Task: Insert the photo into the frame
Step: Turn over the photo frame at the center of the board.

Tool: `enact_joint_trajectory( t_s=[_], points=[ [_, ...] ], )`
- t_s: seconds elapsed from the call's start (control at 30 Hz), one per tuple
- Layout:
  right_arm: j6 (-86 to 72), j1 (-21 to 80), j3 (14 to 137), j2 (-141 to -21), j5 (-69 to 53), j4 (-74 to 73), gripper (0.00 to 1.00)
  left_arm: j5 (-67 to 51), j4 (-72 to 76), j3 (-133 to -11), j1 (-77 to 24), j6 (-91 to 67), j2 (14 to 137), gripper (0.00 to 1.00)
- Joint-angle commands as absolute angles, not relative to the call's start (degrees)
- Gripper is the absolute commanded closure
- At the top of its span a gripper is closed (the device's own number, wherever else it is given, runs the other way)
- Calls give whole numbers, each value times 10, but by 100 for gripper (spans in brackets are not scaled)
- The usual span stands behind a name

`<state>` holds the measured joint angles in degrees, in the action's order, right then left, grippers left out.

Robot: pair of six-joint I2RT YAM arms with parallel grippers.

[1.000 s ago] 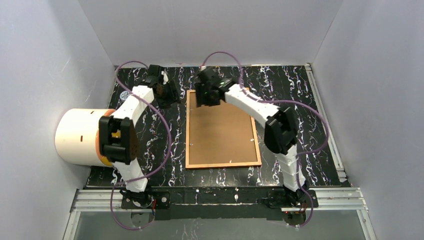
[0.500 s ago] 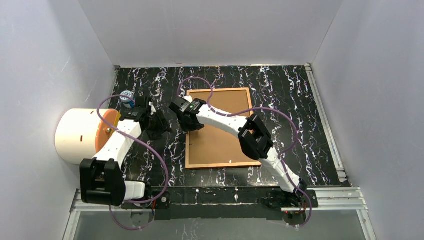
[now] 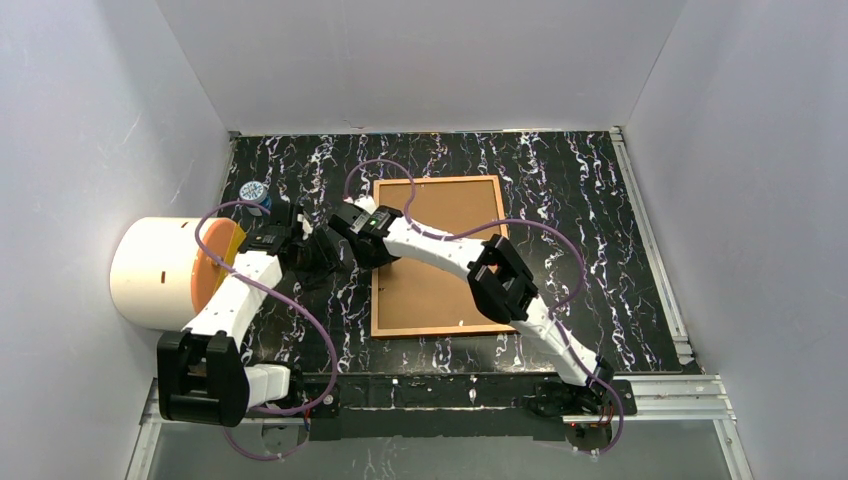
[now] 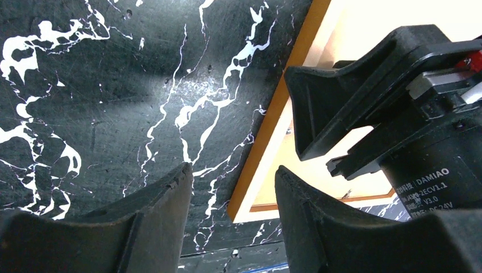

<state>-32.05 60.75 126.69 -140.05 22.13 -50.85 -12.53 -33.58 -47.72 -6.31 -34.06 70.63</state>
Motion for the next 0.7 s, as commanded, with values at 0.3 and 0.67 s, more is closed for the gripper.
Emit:
enact_joint_trajectory(
  t_s=[0.3,0.67],
  points=[
    [-354,606,1199,-1338,237,-575,72,-142,-336,-473,-60,-336,719,47],
    [-371,575,1261,-1388,223,-597,58,-180,-322,-459,-60,-336,727,47]
  ],
)
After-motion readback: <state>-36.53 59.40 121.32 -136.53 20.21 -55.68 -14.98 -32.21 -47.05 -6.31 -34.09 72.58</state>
